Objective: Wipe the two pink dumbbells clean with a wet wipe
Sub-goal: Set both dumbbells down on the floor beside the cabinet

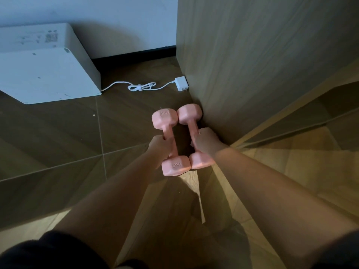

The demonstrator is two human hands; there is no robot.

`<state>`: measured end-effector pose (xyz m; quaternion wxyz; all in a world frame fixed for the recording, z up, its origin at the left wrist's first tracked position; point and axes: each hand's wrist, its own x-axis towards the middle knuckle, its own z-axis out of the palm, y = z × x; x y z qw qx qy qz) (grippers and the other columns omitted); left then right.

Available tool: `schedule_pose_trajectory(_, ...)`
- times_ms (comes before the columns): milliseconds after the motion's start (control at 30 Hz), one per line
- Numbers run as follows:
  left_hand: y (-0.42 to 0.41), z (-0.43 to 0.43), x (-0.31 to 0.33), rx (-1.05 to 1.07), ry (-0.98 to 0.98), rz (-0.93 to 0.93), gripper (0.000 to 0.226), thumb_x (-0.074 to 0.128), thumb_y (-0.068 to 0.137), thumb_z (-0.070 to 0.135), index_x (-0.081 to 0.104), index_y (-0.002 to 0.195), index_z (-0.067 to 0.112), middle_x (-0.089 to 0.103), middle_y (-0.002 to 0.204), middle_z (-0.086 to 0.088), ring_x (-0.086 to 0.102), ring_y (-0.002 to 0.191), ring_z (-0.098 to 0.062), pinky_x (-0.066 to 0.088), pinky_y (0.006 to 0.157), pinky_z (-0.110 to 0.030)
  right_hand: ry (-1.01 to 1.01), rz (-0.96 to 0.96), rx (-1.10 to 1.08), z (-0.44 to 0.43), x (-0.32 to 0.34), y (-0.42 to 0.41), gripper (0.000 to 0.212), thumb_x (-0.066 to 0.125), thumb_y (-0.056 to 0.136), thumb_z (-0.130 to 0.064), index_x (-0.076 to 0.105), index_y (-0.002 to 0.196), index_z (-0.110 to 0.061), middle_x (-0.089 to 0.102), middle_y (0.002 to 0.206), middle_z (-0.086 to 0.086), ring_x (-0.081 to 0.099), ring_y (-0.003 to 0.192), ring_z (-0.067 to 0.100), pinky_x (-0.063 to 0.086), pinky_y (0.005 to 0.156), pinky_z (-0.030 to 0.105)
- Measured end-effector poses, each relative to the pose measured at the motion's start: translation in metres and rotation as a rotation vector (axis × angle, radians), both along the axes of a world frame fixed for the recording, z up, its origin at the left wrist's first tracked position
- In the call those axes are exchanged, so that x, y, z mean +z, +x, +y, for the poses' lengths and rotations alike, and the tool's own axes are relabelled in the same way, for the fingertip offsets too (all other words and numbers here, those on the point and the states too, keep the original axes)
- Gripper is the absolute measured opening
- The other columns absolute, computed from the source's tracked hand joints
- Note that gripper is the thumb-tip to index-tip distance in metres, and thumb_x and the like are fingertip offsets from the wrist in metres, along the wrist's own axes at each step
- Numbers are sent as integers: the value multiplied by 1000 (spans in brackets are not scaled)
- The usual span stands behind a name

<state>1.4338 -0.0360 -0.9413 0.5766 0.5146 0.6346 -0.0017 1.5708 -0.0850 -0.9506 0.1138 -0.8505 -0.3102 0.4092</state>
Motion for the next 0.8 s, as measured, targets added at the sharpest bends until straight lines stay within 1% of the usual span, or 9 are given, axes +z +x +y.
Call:
schedule_pose_trajectory(133, -3, -2, -4, -89, 43, 26, 34, 43, 103, 22, 57, 123, -1, 64, 118, -23, 63, 107, -37, 52, 96, -49, 66, -244, 12, -9, 6, -13, 26, 43, 103, -17, 65, 107, -3, 68, 113, 16, 64, 105, 32, 37, 72, 27)
schedule_pose_trajectory(200, -7, -7, -5, -188, 96, 45, 38, 47, 101, 21, 48, 135, 3, 62, 122, -18, 62, 109, -34, 51, 96, -47, 144, -310, 64, -19, 16, -14, 19, 44, 100, -10, 60, 110, -9, 66, 118, 15, 62, 111, 32, 43, 80, 30)
schedule_pose_trajectory(267, -16, -14, -5, -249, 142, -7, 55, 54, 99, 24, 33, 149, 14, 58, 129, -15, 60, 114, -32, 48, 99, -49, 182, -375, 219, -30, 25, -14, 31, 43, 100, -5, 54, 129, -10, 60, 124, 16, 59, 115, 33, 46, 94, 36)
schedule_pose_trajectory(333, -29, -22, -4, -316, 167, -76, 67, 58, 97, 27, 23, 154, 23, 56, 135, -12, 58, 120, -32, 46, 102, -49, 136, -478, 463, -44, 28, -15, 33, 41, 101, -3, 49, 133, -8, 56, 121, 16, 59, 109, 32, 48, 93, 39)
schedule_pose_trajectory(467, -47, -35, -2, -626, 280, -42, 66, 71, 89, 19, 38, 146, 14, 58, 128, -8, 58, 119, -28, 44, 89, -27, 115, -567, 744, -78, 25, -11, 37, 50, 98, -6, 48, 134, -10, 52, 129, 7, 54, 115, 23, 48, 95, 31)
schedule_pose_trajectory(567, -47, -41, -4, -751, 367, 17, 73, 79, 80, 23, 42, 144, 20, 54, 136, -9, 55, 121, -25, 41, 93, -27, 163, -604, 837, -90, 24, -9, 50, 58, 93, -12, 40, 140, -10, 48, 131, 7, 53, 116, 22, 51, 94, 31)
schedule_pose_trajectory(667, -39, -44, -11, -782, 440, 108, 65, 75, 83, 22, 45, 140, 25, 57, 133, -8, 58, 117, -25, 48, 97, -34, 145, -826, 965, -89, 26, -12, 41, 64, 88, -12, 57, 128, -9, 61, 115, 6, 62, 103, 20, 53, 82, 28)
schedule_pose_trajectory(733, -35, -46, -13, -777, 501, 111, 54, 72, 86, 20, 51, 135, 26, 60, 129, -5, 60, 114, -23, 48, 91, -30, 166, -915, 997, -85, 30, -14, 31, 68, 85, -14, 67, 116, -13, 68, 100, 2, 67, 91, 17, 54, 78, 27)
schedule_pose_trajectory(800, -34, -48, -16, -759, 542, 88, 48, 72, 86, 19, 54, 130, 26, 62, 125, -4, 61, 112, -23, 43, 83, -25, 167, -905, 1007, -86, 28, -14, 32, 64, 89, -10, 63, 121, -8, 67, 106, 7, 66, 97, 22, 54, 84, 31)
